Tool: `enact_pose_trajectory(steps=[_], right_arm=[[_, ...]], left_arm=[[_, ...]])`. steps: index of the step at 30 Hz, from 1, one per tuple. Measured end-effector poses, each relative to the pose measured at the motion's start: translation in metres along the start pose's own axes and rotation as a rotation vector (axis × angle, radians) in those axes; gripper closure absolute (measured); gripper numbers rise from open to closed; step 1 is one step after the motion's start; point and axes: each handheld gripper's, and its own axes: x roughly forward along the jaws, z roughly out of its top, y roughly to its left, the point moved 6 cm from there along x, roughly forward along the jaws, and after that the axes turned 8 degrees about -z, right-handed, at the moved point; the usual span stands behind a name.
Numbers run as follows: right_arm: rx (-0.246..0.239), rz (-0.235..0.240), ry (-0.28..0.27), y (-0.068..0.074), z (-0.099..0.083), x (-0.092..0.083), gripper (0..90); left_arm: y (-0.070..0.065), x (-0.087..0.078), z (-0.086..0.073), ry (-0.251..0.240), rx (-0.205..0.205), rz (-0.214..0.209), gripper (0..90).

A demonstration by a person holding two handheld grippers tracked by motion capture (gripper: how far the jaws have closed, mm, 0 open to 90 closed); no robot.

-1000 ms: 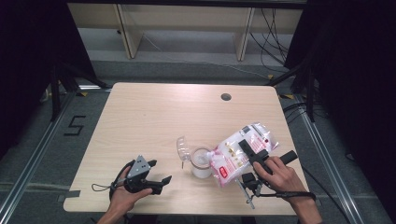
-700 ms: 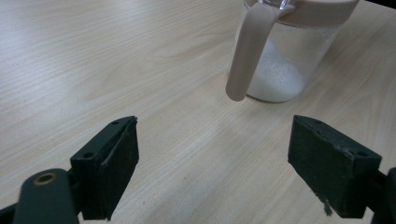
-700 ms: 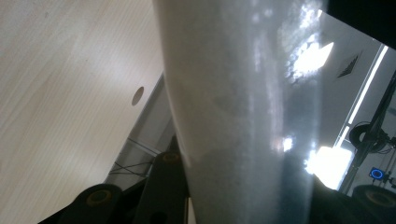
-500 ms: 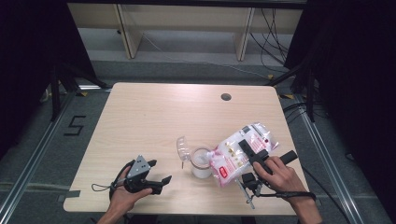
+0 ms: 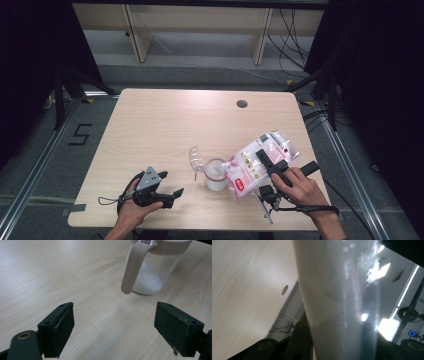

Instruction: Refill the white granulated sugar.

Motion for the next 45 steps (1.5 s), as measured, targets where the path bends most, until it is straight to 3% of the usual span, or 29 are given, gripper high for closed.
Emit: enact_pose_trajectory(steps=[2, 3, 7, 45], right_arm=[[0.003, -0.001, -0.002, -0.0005, 0.0002, -0.0001, 76.0], [-0.003, 0.039, 0.005, 0.0002, -0.0003, -0.0003, 76.0], [-0.004, 0.021, 0.005, -0.0019, -0.0008, -0.0012, 76.0], [-0.013, 0.036, 0.008, -0.0066, -0.0011, -0.0028, 76.6]], left_arm=[[0.0002, 0.0001, 0.0000, 0.001, 0.003, 0.001, 16.0], [0.0003, -0.0001, 0.0001, 0.001, 0.006, 0.002, 16.0], [0.0001, 0.0001, 0.0000, 0.000, 0.000, 0.001, 16.0], [-0.0002, 0.0005, -0.0001, 0.001, 0.000, 0.000, 16.0]])
